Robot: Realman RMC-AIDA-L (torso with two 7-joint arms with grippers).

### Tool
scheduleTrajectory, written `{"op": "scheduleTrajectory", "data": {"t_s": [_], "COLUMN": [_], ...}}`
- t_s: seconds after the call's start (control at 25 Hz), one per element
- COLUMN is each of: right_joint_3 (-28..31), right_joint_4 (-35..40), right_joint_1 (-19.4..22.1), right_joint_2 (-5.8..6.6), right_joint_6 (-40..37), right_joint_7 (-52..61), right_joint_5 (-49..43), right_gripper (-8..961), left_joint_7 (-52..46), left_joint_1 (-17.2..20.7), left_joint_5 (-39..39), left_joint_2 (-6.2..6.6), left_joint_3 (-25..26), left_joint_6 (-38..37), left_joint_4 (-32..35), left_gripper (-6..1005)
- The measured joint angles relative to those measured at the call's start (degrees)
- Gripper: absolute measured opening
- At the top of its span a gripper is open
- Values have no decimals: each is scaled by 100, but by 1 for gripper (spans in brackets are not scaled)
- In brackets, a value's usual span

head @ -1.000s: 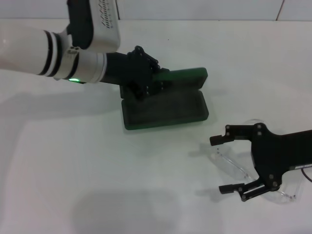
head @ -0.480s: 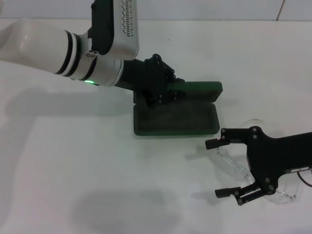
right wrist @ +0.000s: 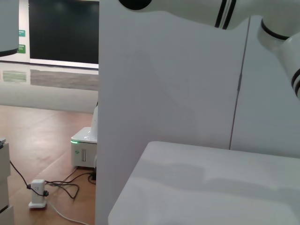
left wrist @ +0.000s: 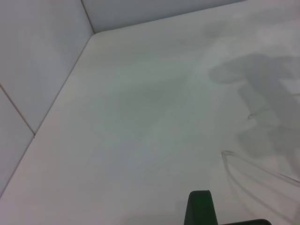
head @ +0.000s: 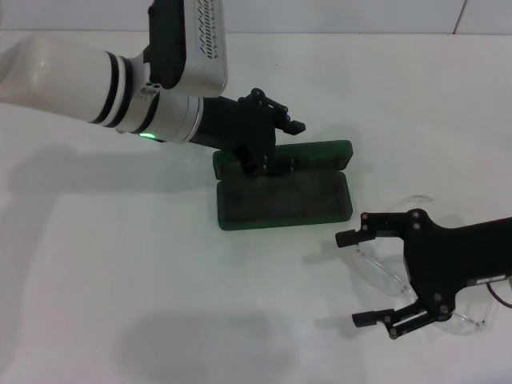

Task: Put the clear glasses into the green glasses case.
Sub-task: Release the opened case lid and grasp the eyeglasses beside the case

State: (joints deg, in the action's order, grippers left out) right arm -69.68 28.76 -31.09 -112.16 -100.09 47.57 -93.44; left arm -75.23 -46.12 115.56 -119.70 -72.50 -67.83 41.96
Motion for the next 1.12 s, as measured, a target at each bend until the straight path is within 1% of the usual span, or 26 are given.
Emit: {"op": "scheduleTrajectory", "data": {"t_s": [0.08,0.16,0.24,0.28,0.36,0.4,0.44,0.48,0.6,0.68,0.76,0.84,0.96,1.04,1.12], "right_joint_3": [6,27,41,44,103,157,200,239,255,263,263,264,229,213,209], "right_joint_4": [-7,10,49,60,79,142,235,460,1375,2113,2715,3364,4055,4367,4731], "right_joint_1": [15,33,19,10,4,12,20,49,144,152,109,8,-336,-587,-762], "right_joint_2": [-7,-12,-8,3,28,31,37,54,102,135,137,120,77,-15,-161], "right_joint_6": [7,1,-32,-39,-39,-47,-56,-81,-103,-135,-177,-203,-319,-624,-975], "right_joint_7": [-19,-4,129,201,341,433,557,822,2018,2956,3788,4888,6535,7408,8009], "right_joint_5": [2,4,7,17,44,47,42,10,-196,-454,-745,-1172,-2171,-2777,-3263], "right_gripper": [867,867,866,866,866,866,866,865,865,865,864,864,864,863,863], "left_joint_7": [-14,-92,-216,-219,-46,114,407,599,1491,2301,2846,3263,3675,3914,4039], "left_joint_1": [17,100,361,512,936,1135,1445,1648,2358,2755,2880,2931,2946,2950,2985], "left_joint_5": [0,-18,-285,-569,-1443,-1814,-2388,-2658,-3962,-4884,-5412,-5784,-6040,-6180,-6220], "left_joint_2": [-1,-1,6,15,41,37,22,9,-13,-15,-14,-6,2,-3,-9], "left_joint_3": [-1,7,33,45,84,133,202,239,236,230,238,260,275,275,275], "left_joint_6": [-34,-154,-440,-588,-918,-1029,-1163,-1224,-1327,-1521,-1721,-1884,-1946,-1985,-2077], "left_joint_4": [46,245,669,836,1054,1069,1039,992,537,-88,-642,-1212,-1782,-2071,-2139], "left_gripper": [346,391,436,459,472,479,486,493,513,526,540,553,573,587,600]}}
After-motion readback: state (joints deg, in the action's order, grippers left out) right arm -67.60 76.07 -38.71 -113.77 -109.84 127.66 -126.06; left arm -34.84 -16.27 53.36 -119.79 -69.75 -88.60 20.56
